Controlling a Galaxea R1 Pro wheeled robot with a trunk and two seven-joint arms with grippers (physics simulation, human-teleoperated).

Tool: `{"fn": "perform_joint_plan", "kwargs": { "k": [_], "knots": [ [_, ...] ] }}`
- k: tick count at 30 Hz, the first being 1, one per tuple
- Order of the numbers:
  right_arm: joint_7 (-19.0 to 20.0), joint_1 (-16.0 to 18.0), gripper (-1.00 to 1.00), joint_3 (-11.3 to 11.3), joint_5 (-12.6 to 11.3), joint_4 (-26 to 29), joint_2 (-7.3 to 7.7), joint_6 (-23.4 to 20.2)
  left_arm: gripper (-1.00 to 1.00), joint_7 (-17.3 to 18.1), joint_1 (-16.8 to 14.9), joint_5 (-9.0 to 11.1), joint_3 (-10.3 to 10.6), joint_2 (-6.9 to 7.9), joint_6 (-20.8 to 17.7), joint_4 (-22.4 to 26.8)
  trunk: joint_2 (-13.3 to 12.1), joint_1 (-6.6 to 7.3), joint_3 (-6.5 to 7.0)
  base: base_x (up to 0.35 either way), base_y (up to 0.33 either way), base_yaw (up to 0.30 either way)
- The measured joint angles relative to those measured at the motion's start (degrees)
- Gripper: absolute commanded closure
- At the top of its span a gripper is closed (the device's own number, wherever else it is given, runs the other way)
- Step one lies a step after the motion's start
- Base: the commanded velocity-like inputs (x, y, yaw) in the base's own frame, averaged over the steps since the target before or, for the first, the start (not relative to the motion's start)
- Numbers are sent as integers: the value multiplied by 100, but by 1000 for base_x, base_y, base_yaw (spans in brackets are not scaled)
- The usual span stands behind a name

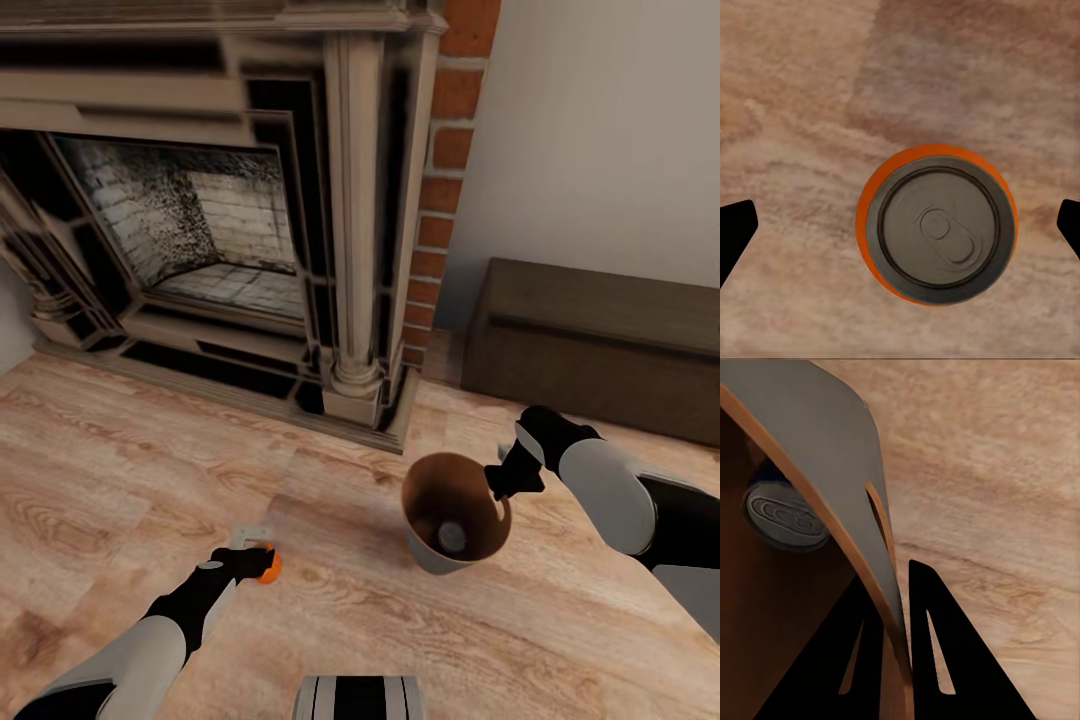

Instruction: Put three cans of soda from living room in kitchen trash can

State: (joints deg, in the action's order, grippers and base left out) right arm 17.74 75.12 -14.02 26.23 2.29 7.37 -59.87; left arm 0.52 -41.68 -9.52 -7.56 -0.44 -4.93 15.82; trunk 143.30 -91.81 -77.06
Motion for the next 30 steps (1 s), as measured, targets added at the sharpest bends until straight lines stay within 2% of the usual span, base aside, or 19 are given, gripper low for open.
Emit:
{"fn": "perform_joint_plan", "kwargs": {
  "k": [11, 17, 24, 30],
  "knots": [
    [-6, -8, 100, 31, 40, -2, -1, 2, -100, 12, 1, -5, 0, -13, -8, 0, 15, -28, -244, 0, 0, 0],
    [-15, -8, 100, 19, 19, -2, -3, 0, -100, 13, 2, 0, 0, -14, -3, 0, 15, -28, -244, 6, 0, 0],
    [-40, -7, 100, 33, 51, -4, -7, 3, -100, 25, 0, 1, 0, -5, -30, 0, 15, -28, -244, 178, 0, 0],
    [-42, -8, 100, -1, 12, -5, -9, -1, -100, 25, 2, 2, 0, -16, -24, 0, 15, -28, -244, 45, 0, 0]
  ]
}}
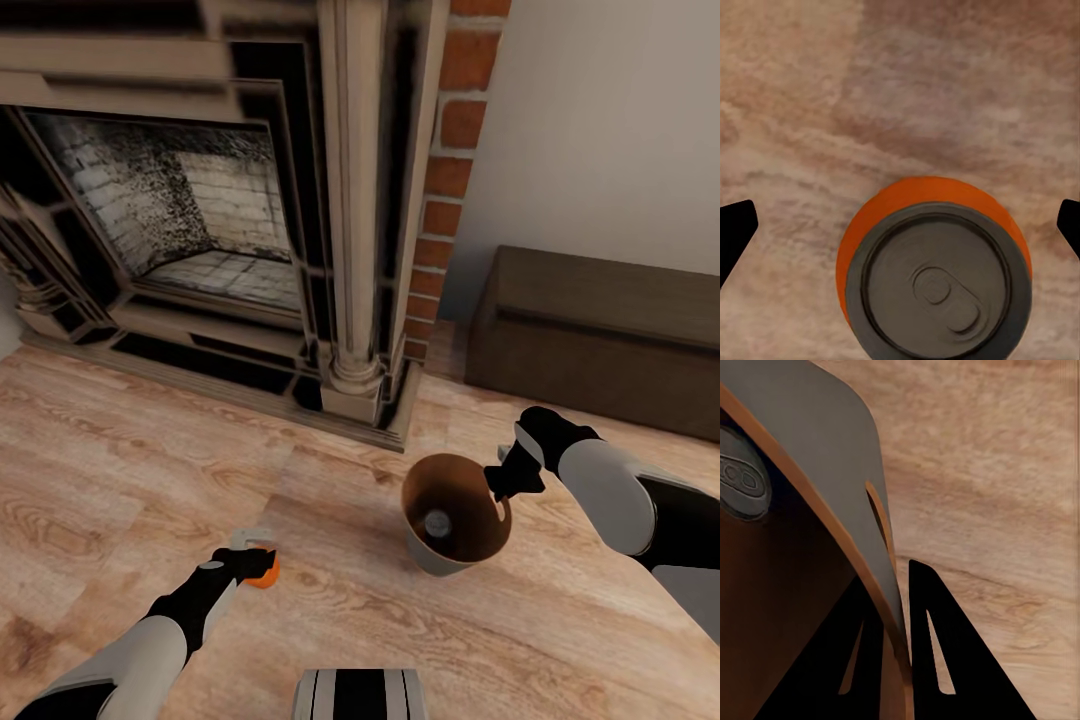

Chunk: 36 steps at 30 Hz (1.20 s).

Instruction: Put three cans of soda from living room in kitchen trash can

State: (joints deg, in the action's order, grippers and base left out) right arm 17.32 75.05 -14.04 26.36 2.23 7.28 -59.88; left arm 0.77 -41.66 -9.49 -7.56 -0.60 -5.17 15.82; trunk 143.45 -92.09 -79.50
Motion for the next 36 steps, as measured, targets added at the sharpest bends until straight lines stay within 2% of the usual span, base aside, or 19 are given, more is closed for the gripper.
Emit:
{"fn": "perform_joint_plan", "kwargs": {
  "k": [8, 13, 16, 20, 25, 27, 36],
  "knots": [
    [-9, 0, 100, 22, 27, -1, 1, 2, -100, 2, 0, 0, 0, -1, 6, 0, 0, 0, 0, 4, 0, 0],
    [-11, -1, 100, -2, -2, -1, -1, 0, -100, 2, 0, 0, 0, -2, 2, 0, 6, -14, -110, 0, 0, 0],
    [-13, 0, 100, 48, 59, 0, -3, 5, -100, -6, 0, -1, 0, -2, 1, 0, 7, -13, -111, 0, 0, 0],
    [-14, 0, 100, 22, 27, 0, -5, 2, -100, -16, 0, -6, 0, -2, 6, 0, 7, -13, -111, 0, 0, 0],
    [-19, -1, 100, -2, -3, 0, -10, 0, -100, -29, 0, -2, 133, -2, 3, 0, 8, -16, -132, 0, 0, 0],
    [-12, 67, 100, 98, -67, -34, -14, -12, -100, -31, 3, 0, 201, 0, -1, 2, 12, -16, -174, 0, 0, 0],
    [-12, 68, 100, 96, -61, -34, -16, -12, -100, -33, 1, 0, 250, 5, -3, 2, 13, -16, -175, 0, 0, 0]
  ]
}}
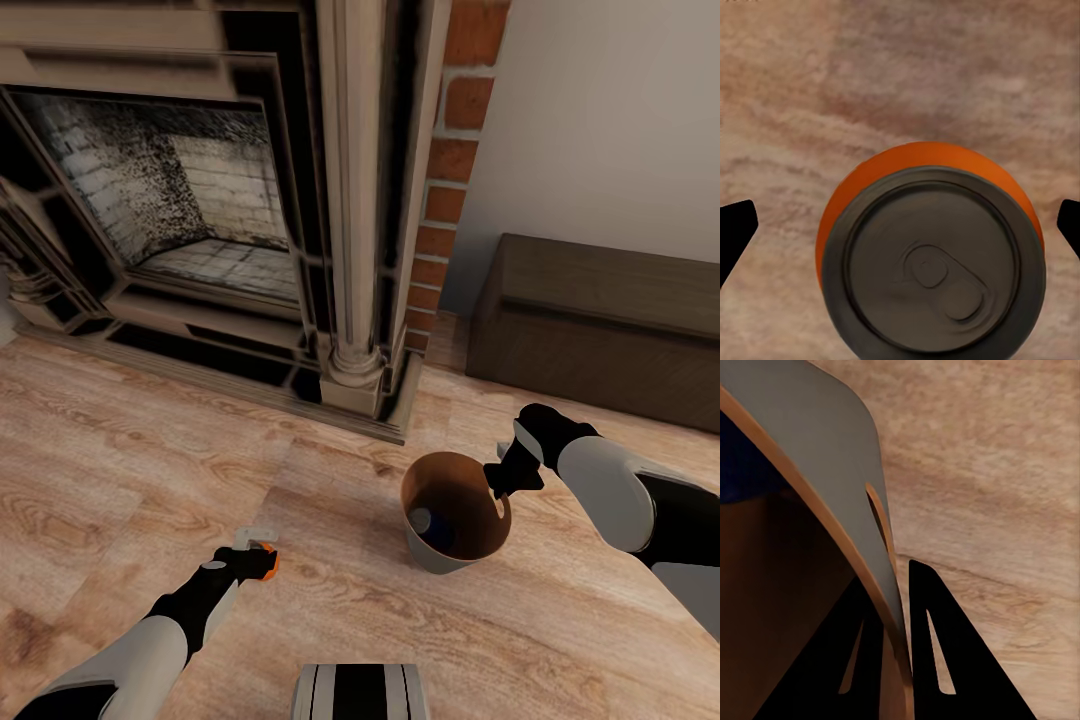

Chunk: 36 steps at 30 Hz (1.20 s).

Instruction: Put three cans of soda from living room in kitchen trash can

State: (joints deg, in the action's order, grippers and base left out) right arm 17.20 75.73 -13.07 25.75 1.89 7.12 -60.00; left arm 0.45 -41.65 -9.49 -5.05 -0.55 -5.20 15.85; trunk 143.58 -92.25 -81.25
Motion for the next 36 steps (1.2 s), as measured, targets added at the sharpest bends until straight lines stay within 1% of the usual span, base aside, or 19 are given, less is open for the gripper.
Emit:
{"fn": "perform_joint_plan", "kwargs": {
  "k": [21, 28, 29, 31, 34, 36],
  "knots": [
    [-1, 4, 100, 7, 12, 1, -9, 0, -100, 31, 1, -23, 10, 10, -30, -6, 0, 0, 0, 0, 0, 0],
    [-1, 2, 100, 27, -16, 1, -5, 0, -100, 41, 1, -26, 13, 1, -109, -19, 0, 0, 0, 0, 0, 0],
    [-1, 2, 100, 22, -9, 1, -6, 0, 100, 40, 1, -26, 22, 1, -112, -18, 0, 0, 0, 0, 0, 0],
    [-3, 3, 100, 17, -3, 1, -7, 0, 100, 40, 2, -19, 61, 2, -118, -20, 0, 0, 0, 0, 0, 0],
    [-4, 4, 100, 6, 12, 0, -10, 0, 100, 43, 2, -13, 313, 15, -128, -23, 0, 0, 0, 0, 0, 0],
    [-5, 10, 100, 9, 33, 0, -22, 0, 100, 46, 0, -9, 380, 17, -130, -20, 0, 0, 0, 0, 0, 0]
  ]
}}
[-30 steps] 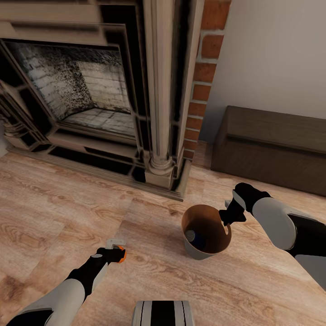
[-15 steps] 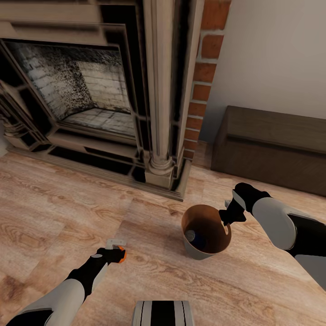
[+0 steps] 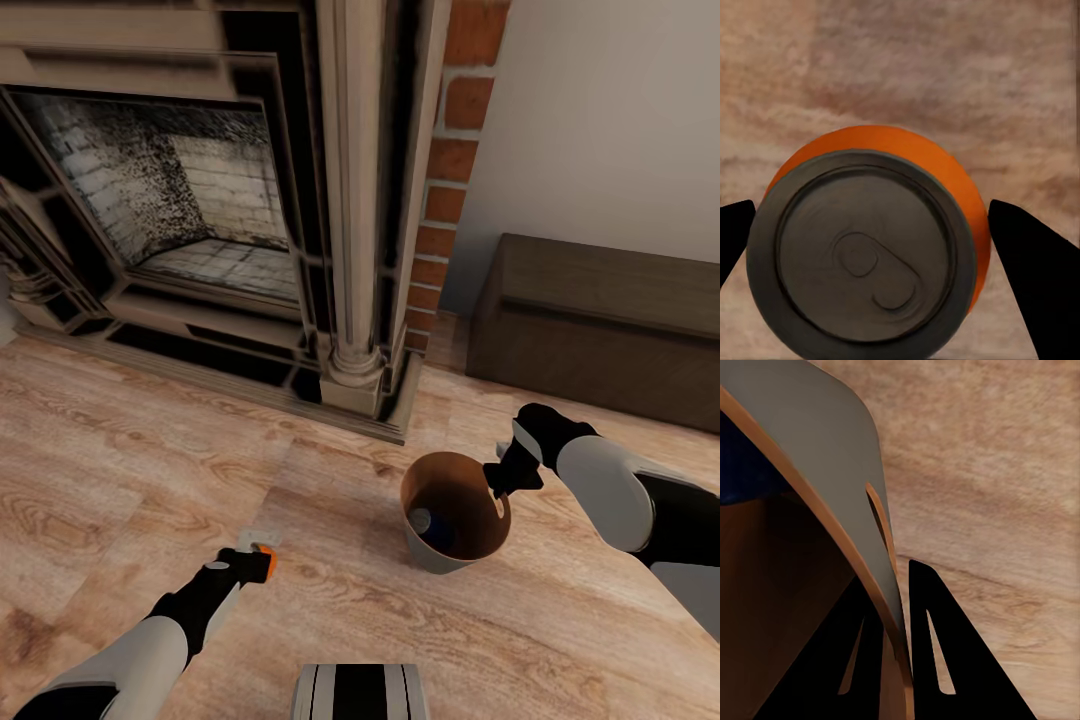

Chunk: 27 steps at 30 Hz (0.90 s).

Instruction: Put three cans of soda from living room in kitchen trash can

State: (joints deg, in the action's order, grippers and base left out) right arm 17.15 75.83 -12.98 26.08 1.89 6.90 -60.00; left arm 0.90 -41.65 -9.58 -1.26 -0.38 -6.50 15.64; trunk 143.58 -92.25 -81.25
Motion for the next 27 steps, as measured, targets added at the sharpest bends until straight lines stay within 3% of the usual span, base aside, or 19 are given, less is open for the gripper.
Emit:
{"fn": "perform_joint_plan", "kwargs": {
  "k": [3, 5, 27],
  "knots": [
    [-3, 6, 100, 17, 10, 0, -13, 0, 100, 0, 1, 5, 52, -1, -1, 2, 0, 0, 0, 0, 0, 0],
    [-8, -77, 100, -78, 87, 57, -22, 17, 100, 1, -2, 6, 65, -4, -1, 1, -3, 3, 43, 0, 0, 0],
    [-10, -92, 100, -84, 49, 24, -68, 12, 100, 1, -2, 0, 69, -23, -118, 1, -33, 58, 529, 0, 0, 0]
  ]
}}
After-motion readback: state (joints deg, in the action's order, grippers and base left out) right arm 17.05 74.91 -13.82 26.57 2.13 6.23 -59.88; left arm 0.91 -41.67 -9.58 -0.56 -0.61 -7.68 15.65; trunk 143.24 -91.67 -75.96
